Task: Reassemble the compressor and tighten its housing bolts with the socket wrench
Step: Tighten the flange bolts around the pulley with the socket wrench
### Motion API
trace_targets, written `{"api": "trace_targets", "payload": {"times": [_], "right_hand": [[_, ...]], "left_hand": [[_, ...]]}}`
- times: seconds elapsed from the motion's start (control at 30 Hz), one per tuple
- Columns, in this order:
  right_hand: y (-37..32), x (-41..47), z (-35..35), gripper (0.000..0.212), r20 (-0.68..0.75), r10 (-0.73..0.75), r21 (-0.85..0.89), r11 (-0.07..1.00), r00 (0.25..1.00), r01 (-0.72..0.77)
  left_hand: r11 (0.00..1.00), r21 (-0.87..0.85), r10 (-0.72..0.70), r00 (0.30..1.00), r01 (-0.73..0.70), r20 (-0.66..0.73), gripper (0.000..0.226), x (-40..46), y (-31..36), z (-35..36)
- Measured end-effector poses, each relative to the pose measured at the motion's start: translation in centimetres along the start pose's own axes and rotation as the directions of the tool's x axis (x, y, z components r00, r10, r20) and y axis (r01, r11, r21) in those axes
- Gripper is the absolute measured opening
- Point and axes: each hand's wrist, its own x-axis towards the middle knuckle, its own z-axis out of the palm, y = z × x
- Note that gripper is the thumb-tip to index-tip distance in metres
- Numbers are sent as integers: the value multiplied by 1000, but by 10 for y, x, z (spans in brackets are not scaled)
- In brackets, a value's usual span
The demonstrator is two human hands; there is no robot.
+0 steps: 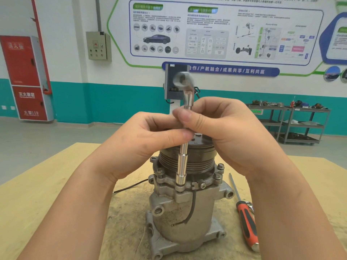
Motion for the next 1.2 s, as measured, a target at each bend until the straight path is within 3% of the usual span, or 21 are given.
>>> {"api": "trace_targets", "payload": {"times": [0.13,0.2,0.27,0.57,0.63,0.8,0.93,1.03,1.2], "right_hand": [[-2,2,10,30,-79,-41,-48,998,996,37],[-4,1,9,16,5,-24,11,1000,1000,24],[-4,1,4,16,65,-19,23,1000,998,18],[3,4,2,14,-43,-17,41,999,999,19],[0,2,4,15,-13,-9,119,993,1000,11],[-4,-4,1,15,87,7,81,997,996,-14],[-2,-4,5,7,-28,-14,13,1000,1000,14],[1,0,10,25,-126,-28,-76,997,992,19],[-3,-2,6,25,12,-16,-68,998,1000,17]], "left_hand": [[1000,-2,-12,999,11,-35,25,0,1,0],[999,-13,-31,999,30,-43,29,-1,2,0],[999,-31,-42,998,41,-54,25,-1,2,0],[997,-43,-60,998,60,12,34,-1,2,0],[998,-51,-44,998,42,-41,31,1,1,1],[998,-61,-35,998,32,-55,26,1,1,7],[998,-4,-68,995,68,-69,25,1,4,12],[996,6,-90,993,91,-75,22,1,5,15],[996,-7,-88,995,88,-55,16,1,6,15]]}}
